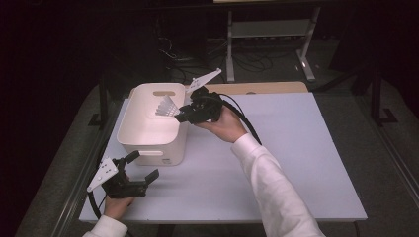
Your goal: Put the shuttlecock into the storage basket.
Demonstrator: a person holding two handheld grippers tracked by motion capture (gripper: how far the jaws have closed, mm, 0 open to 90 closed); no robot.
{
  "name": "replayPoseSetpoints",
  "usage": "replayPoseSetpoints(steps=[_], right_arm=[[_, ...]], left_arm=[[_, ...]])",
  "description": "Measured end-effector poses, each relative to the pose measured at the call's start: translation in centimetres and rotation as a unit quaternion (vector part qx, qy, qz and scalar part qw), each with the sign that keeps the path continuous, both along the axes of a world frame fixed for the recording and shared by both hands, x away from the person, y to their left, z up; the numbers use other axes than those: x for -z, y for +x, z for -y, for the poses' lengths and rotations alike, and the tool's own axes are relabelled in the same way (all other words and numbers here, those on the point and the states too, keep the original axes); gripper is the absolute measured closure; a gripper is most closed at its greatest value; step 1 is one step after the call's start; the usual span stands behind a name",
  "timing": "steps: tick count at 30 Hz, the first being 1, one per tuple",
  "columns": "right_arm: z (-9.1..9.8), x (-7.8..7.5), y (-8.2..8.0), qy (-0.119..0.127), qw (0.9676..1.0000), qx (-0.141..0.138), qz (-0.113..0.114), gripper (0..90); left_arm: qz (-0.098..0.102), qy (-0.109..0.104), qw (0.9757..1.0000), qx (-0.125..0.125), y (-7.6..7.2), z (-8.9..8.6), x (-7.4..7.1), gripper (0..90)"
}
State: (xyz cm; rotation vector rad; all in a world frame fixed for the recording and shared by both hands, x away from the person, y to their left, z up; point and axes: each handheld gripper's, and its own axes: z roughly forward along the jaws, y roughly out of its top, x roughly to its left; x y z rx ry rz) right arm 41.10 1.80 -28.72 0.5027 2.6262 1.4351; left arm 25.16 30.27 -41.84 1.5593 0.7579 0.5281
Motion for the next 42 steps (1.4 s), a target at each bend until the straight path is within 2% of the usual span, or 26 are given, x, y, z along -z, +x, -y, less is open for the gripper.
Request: replayPoseSetpoints(steps=[1, 3, 4, 8, 10, 11, 13, 19, 21, 23, 26, 42], right_arm=[[-0.2, 0.0, -0.1, 0.003, 1.0000, 0.001, -0.006, 63.6], [-0.5, 0.0, -0.1, -0.001, 1.0000, -0.004, 0.000, 63.6], [-0.7, 0.1, -0.2, 0.001, 1.0000, -0.003, -0.006, 63.6], [-1.3, 0.1, -0.3, 0.000, 1.0000, -0.007, -0.007, 63.6], [-1.5, 0.2, -0.2, -0.005, 0.9999, -0.013, 0.000, 63.6], [-1.7, 0.2, -0.3, -0.001, 0.9999, -0.010, -0.009, 63.6], [-2.0, 0.3, -0.4, -0.004, 0.9999, -0.013, -0.011, 63.7], [-2.7, 0.7, -0.2, -0.008, 0.9998, -0.018, -0.004, 63.6], [-3.0, 0.7, -0.4, -0.005, 0.9997, -0.016, -0.016, 63.6], [-3.3, 0.8, -0.4, -0.006, 0.9997, -0.020, -0.010, 63.6], [-3.7, 1.0, -0.5, -0.004, 0.9996, -0.023, -0.016, 63.6], [-4.8, 1.8, -0.6, -0.015, 0.9990, -0.035, -0.024, 63.6]], left_arm=[[0.000, 0.000, 1.0000, 0.000, 0.0, 0.0, 0.0, 0.0], [0.001, 0.001, 1.0000, 0.001, 0.0, 0.0, 0.0, 0.0], [0.001, 0.001, 1.0000, 0.001, 0.0, 0.0, 0.0, 0.0], [0.000, 0.000, 1.0000, 0.000, 0.0, 0.0, 0.0, 0.0], [0.001, 0.001, 1.0000, 0.000, 0.0, 0.0, 0.0, 0.0], [0.000, 0.000, 1.0000, 0.000, 0.0, 0.0, 0.0, 0.0], [0.001, 0.001, 1.0000, 0.000, 0.0, 0.0, 0.0, 0.0], [0.000, -0.001, 1.0000, 0.000, 0.0, 0.0, 0.0, 0.0], [-0.001, -0.003, 1.0000, 0.000, 0.0, 0.0, 0.0, 0.0], [-0.002, -0.004, 1.0000, 0.000, 0.0, 0.0, 0.0, 0.0], [0.000, -0.002, 1.0000, 0.000, 0.0, 0.0, 0.0, 0.0], [-0.001, -0.001, 1.0000, 0.000, 0.0, 0.0, 0.0, 0.0]])
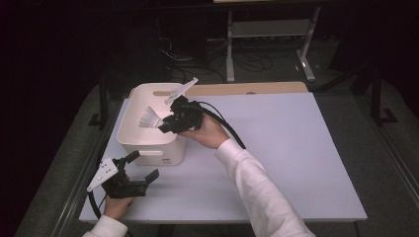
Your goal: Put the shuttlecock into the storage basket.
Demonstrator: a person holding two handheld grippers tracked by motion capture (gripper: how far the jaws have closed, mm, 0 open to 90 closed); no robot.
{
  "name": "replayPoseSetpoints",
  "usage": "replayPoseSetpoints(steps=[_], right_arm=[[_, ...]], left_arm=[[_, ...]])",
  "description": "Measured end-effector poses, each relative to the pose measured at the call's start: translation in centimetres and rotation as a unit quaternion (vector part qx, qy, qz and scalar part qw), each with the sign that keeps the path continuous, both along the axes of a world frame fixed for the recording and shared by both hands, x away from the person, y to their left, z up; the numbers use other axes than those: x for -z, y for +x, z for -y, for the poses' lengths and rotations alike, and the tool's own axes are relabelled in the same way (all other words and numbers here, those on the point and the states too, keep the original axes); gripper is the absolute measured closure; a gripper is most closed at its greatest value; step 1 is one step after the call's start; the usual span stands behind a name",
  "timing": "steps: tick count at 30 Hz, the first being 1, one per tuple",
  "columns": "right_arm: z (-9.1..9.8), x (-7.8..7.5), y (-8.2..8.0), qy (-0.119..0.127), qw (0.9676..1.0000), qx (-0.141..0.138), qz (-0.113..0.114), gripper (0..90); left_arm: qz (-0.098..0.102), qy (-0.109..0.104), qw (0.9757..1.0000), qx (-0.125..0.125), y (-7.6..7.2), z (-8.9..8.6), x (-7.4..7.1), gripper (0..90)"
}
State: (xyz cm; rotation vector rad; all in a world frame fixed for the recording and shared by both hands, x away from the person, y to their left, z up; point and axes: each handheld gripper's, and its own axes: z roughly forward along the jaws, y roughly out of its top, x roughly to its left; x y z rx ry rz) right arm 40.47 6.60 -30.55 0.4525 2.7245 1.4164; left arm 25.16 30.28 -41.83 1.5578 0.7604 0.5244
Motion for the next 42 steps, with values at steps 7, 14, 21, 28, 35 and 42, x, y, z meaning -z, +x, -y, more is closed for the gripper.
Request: replayPoseSetpoints(steps=[7, 14, 21, 28, 35, 42], right_arm=[[-0.2, 0.2, 0.0, -0.003, 1.0000, -0.003, -0.004, 63.6], [0.0, 0.1, 0.2, 0.017, 0.9997, 0.002, -0.015, 38.0], [0.6, -0.1, 0.5, 0.009, 0.9994, 0.033, -0.008, 14.7], [1.6, -0.3, 0.4, 0.014, 0.9987, 0.047, -0.010, 0.0], [2.9, -0.3, 0.2, 0.026, 0.9982, 0.054, 0.006, 0.0], [4.3, -0.4, 0.0, 0.041, 0.9972, 0.062, 0.009, 0.0]], left_arm=[[-0.001, -0.001, 1.0000, 0.001, 0.0, 0.0, 0.0, 0.0], [0.000, -0.002, 1.0000, 0.002, 0.0, 0.0, 0.0, 0.0], [0.000, -0.003, 1.0000, 0.002, 0.0, 0.0, 0.0, 0.0], [0.001, -0.001, 1.0000, 0.002, 0.0, 0.1, 0.0, 0.0], [0.001, 0.002, 1.0000, 0.002, 0.0, 0.0, 0.0, 0.0], [0.001, 0.002, 1.0000, 0.002, 0.0, 0.0, 0.0, 0.0]])
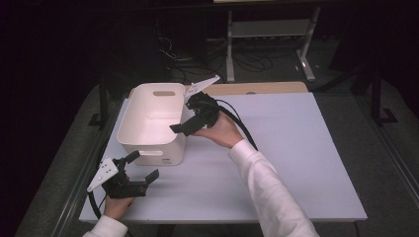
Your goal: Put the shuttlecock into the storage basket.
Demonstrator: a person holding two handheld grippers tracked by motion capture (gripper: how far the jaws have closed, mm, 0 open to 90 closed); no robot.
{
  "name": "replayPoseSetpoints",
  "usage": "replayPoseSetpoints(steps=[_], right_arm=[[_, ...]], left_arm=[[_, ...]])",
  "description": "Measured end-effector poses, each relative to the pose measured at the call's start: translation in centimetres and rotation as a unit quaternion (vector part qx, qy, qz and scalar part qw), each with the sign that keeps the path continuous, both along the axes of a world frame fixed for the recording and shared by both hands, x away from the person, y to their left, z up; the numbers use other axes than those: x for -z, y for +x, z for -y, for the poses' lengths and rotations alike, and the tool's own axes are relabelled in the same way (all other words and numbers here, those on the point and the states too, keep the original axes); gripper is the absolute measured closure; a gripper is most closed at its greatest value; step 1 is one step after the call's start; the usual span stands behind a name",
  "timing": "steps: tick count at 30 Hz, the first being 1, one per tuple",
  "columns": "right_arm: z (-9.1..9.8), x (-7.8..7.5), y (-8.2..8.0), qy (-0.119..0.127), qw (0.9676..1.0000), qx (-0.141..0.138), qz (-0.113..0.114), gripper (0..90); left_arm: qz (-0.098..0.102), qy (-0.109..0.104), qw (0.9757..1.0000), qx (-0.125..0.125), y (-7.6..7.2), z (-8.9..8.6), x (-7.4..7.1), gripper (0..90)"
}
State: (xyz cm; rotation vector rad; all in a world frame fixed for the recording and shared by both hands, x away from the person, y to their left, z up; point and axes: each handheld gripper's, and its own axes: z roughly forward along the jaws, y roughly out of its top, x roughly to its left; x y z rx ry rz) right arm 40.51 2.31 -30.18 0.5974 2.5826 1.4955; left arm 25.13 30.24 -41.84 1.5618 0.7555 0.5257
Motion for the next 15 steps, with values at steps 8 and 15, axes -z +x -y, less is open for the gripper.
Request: replayPoseSetpoints(steps=[8, 15], right_arm=[[2.0, 0.1, -0.3, 0.019, 0.9997, 0.013, -0.003, 0.0], [3.5, 0.0, -0.3, 0.021, 0.9995, 0.022, -0.002, 0.0]], left_arm=[[0.001, -0.001, 1.0000, -0.001, 0.0, 0.0, 0.0, 0.0], [0.000, 0.000, 1.0000, -0.002, 0.0, 0.0, 0.0, 0.0]])
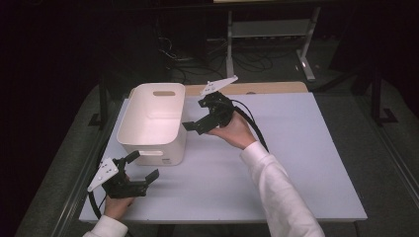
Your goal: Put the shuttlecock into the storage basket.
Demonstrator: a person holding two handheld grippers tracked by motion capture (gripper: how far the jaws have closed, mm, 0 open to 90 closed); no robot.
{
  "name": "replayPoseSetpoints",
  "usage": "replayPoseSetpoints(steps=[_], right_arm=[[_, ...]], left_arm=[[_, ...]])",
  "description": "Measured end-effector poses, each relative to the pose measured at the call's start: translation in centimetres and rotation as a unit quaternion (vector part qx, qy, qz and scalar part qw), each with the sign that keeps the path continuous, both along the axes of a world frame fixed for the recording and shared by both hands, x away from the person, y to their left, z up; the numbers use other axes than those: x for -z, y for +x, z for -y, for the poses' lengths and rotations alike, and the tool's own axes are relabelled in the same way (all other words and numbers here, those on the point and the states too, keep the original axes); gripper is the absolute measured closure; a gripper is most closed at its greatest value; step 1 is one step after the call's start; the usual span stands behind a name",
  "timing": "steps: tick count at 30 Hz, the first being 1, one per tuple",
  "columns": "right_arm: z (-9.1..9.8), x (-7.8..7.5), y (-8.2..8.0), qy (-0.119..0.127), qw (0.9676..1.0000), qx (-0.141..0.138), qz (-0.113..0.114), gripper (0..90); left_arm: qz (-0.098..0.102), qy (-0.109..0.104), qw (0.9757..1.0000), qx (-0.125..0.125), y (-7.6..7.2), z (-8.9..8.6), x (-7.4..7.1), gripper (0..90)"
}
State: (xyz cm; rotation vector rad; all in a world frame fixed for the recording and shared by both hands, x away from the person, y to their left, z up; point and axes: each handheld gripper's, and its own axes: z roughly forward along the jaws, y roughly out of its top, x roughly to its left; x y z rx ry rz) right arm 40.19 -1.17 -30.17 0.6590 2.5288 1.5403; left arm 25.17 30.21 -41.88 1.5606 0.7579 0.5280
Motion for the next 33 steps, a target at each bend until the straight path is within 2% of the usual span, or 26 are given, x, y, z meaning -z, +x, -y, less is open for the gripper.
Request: replayPoseSetpoints(steps=[16, 19, 33], right_arm=[[2.2, 0.9, -0.3, -0.006, 0.9999, 0.009, -0.008, 0.0], [2.6, 1.1, -0.5, -0.006, 0.9999, 0.013, -0.006, 0.0], [4.9, 1.7, -0.8, -0.006, 0.9995, 0.029, -0.009, 0.0]], left_arm=[[-0.001, -0.004, 1.0000, -0.003, 0.0, 0.0, 0.0, 0.0], [-0.005, 0.009, 0.9999, -0.003, -0.1, -0.1, -0.1, 0.0], [0.000, 0.000, 1.0000, -0.003, 0.0, 0.1, 0.0, 0.0]])
